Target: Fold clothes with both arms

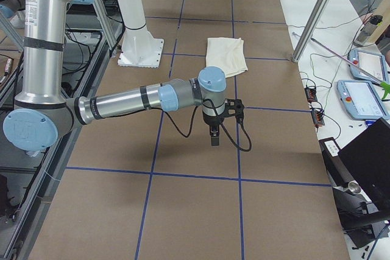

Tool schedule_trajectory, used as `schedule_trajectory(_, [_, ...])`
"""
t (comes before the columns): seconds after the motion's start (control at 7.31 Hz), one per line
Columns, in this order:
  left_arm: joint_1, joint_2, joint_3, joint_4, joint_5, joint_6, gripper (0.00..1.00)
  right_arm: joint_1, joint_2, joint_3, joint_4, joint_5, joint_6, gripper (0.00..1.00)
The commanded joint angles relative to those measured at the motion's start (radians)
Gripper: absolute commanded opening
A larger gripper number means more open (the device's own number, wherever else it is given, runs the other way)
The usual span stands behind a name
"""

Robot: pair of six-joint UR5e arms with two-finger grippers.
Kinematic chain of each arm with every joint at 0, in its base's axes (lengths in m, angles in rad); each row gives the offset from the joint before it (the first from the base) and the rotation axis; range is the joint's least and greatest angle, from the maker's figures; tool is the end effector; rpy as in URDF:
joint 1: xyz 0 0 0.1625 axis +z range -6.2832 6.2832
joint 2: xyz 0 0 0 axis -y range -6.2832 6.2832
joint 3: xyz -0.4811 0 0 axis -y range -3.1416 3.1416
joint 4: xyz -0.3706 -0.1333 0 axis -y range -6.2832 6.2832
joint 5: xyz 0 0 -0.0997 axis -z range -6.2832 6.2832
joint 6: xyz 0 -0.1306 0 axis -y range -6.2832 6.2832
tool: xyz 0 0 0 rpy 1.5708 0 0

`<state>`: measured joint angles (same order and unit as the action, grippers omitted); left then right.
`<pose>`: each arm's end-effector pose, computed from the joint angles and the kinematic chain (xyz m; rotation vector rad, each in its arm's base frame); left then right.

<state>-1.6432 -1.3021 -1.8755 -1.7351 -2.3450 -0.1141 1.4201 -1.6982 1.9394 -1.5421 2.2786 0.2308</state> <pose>-0.0678 -0.3549 0.6847 0.1741 0.7755 -0.0991 -0.0154 -0.4238 0.6202 0.1204 -0.7394 -0.0192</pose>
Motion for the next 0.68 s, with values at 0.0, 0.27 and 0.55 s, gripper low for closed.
schedule_trajectory(0.0, [0.002, -0.014, -0.011, -0.009, -0.007, -0.036, 1.0, -0.004, -0.001, 0.006, 0.007, 0.015, 0.001, 1.0])
schedule_trajectory(0.27, [0.005, 0.0, -0.076, -0.007, -0.007, -0.035, 1.0, -0.006, -0.001, 0.006, 0.016, 0.034, -0.002, 1.0])
schedule_trajectory(0.55, [0.009, 0.0, -0.112, -0.014, -0.007, -0.033, 1.0, -0.006, 0.0, 0.015, 0.013, 0.033, -0.004, 1.0])
